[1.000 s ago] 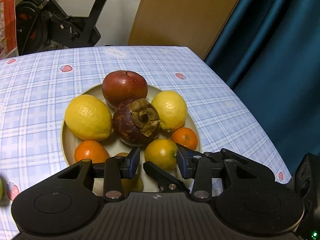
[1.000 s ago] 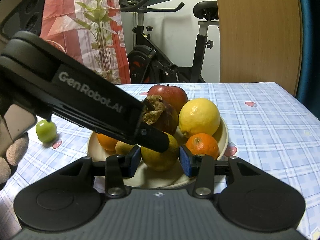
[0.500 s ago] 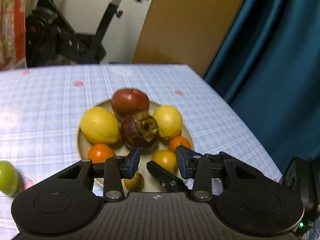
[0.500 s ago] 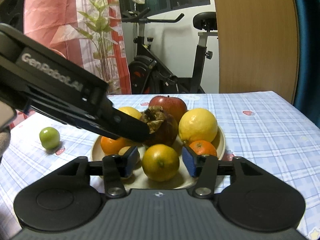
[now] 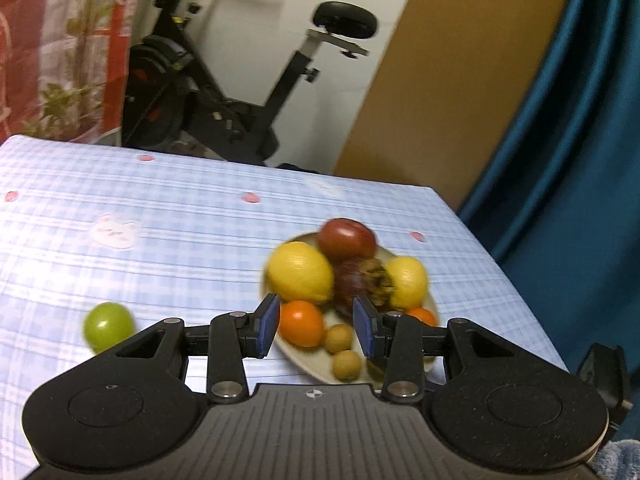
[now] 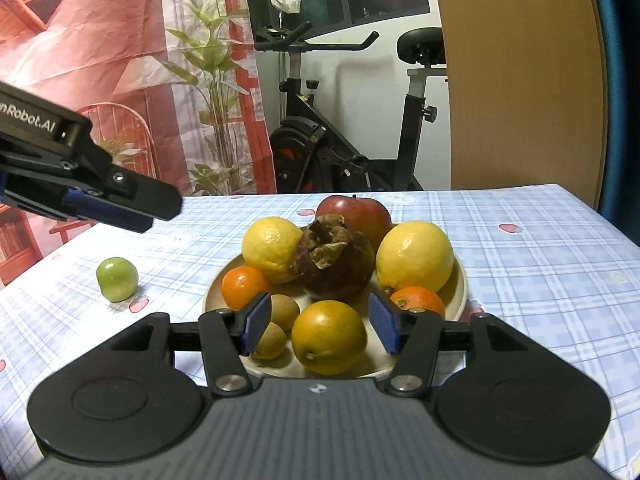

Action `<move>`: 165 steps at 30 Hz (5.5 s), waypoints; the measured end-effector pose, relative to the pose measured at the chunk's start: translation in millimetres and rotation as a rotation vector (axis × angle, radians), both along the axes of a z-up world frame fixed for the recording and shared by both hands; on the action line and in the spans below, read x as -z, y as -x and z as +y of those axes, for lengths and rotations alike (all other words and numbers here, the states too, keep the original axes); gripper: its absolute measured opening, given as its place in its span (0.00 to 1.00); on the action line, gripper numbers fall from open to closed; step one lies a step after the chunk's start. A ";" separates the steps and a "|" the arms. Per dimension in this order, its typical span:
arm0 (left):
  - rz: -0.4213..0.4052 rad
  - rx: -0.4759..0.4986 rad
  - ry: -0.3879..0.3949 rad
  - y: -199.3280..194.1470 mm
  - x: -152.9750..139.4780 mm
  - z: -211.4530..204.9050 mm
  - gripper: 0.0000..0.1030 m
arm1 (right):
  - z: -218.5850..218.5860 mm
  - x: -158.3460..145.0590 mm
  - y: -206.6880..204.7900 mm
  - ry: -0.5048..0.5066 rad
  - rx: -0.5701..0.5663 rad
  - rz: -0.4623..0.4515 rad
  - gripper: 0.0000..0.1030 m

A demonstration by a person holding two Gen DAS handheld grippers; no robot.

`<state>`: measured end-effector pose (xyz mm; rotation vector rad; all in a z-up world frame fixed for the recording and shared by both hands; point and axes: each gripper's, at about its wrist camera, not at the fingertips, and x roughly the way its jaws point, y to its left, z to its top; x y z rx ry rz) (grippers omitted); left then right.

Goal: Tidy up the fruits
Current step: 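Move the right tool to the green apple on the cloth, then close the right gripper on the green apple while the left gripper presses it, then carry the green apple with both grippers onto the plate beside the lemon, then open both grippers to release the green apple and withdraw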

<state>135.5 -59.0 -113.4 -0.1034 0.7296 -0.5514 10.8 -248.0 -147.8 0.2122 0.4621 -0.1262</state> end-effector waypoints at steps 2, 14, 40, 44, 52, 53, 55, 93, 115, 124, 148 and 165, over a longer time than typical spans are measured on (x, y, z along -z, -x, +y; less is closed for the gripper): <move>0.003 -0.022 -0.006 -1.3 1.8 5.7 0.41 | 2.9 -0.1 0.7 0.007 -0.007 0.002 0.56; 0.016 -0.160 0.000 -19.4 -5.5 71.7 0.43 | 25.0 -19.0 -8.0 -0.019 -0.064 -0.008 0.57; 0.156 -0.235 0.090 -60.1 34.1 134.9 0.52 | 143.5 -2.7 -129.0 0.047 -0.450 0.116 0.59; 0.174 -0.235 0.098 -65.0 41.4 136.8 0.52 | 149.0 1.1 -139.4 0.051 -0.454 0.130 0.59; 0.216 -0.214 0.120 -68.5 51.0 142.0 0.53 | 148.8 7.1 -145.9 0.023 -0.430 0.155 0.59; 0.224 -0.210 0.123 -67.5 51.5 143.0 0.54 | 149.1 7.1 -146.3 0.022 -0.430 0.157 0.59; 0.243 -0.195 0.131 -65.5 52.7 144.7 0.54 | 148.4 6.0 -145.5 0.021 -0.429 0.154 0.59; 0.277 -0.267 0.199 -35.0 53.1 197.2 0.58 | 165.6 4.4 -145.1 0.000 -0.529 0.178 0.53; 0.227 -0.087 0.169 -6.3 39.7 119.7 0.44 | 117.7 -5.8 -91.5 -0.127 -0.367 0.176 0.48; 0.208 0.012 0.153 0.9 27.2 53.5 0.44 | 76.0 -21.6 -50.2 -0.158 -0.235 0.114 0.48; 0.176 0.250 0.030 -27.6 30.9 -107.5 0.45 | -36.2 -21.9 2.5 -0.171 0.048 0.065 0.48; 0.185 0.227 -0.003 -29.1 35.6 -95.7 0.45 | -28.9 -16.0 -3.0 -0.094 0.021 0.074 0.46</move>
